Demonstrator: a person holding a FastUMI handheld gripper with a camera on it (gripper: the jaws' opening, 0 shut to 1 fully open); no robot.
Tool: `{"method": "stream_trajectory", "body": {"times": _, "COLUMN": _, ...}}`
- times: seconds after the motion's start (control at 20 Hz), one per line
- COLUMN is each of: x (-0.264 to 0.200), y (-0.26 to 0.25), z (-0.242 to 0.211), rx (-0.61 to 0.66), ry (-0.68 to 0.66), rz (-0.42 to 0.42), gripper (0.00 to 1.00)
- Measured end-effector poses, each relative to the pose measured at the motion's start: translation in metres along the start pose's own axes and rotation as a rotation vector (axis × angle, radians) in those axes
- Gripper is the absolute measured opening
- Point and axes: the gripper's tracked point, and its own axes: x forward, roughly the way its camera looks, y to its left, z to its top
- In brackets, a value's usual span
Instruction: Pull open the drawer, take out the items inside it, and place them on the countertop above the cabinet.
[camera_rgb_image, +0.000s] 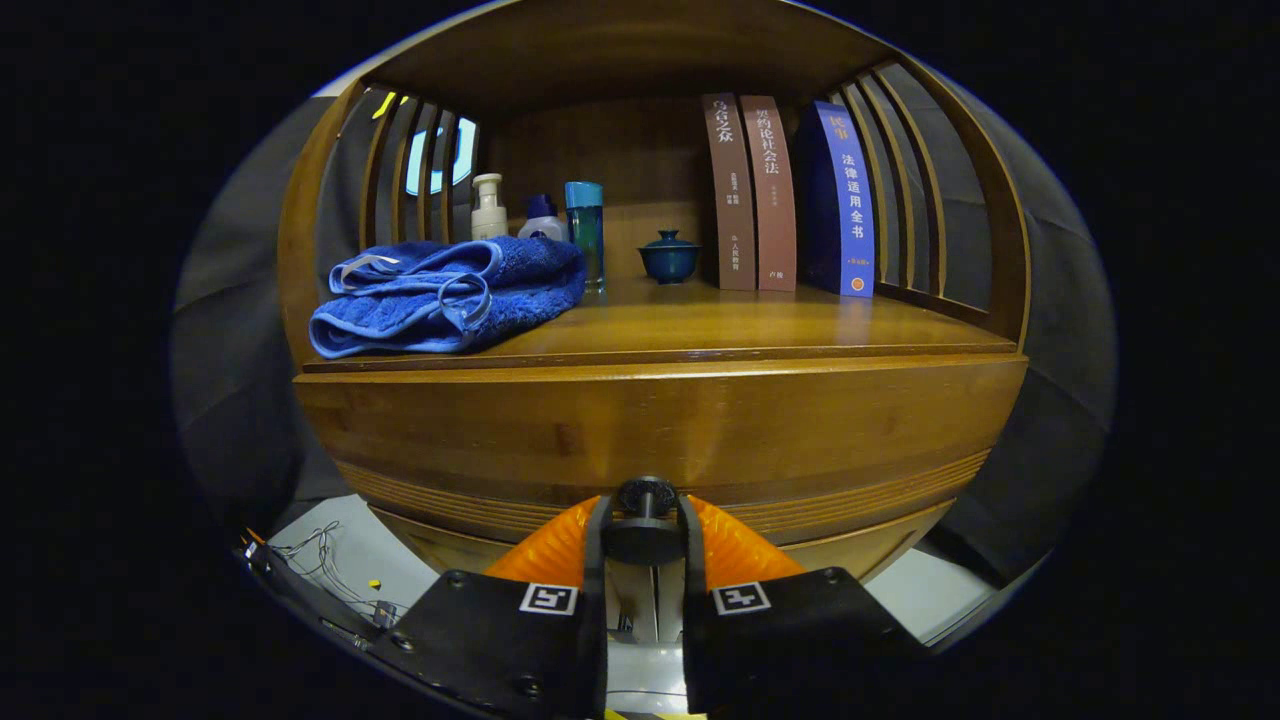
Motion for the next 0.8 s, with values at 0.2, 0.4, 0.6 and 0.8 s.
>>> {"method": "stream_trajectory", "body": {"times": 0.2, "x": -0.016, "y": 0.002, "z": -0.007, "rx": -0.012, "ry": 0.025, "rz": -0.004, "gripper": 0.34}}
{"method": "stream_trajectory", "body": {"times": 0.4, "x": -0.051, "y": 0.004, "z": -0.02, "rx": -0.023, "ry": 0.043, "rz": 0.0, "gripper": 0.34}}
{"method": "stream_trajectory", "body": {"times": 0.6, "x": -0.09, "y": 0.004, "z": -0.034, "rx": -0.026, "ry": 0.057, "rz": 0.003, "gripper": 0.34}}
{"method": "stream_trajectory", "body": {"times": 0.8, "x": -0.122, "y": 0.004, "z": -0.046, "rx": -0.03, "ry": 0.068, "rz": 0.011, "gripper": 0.34}}
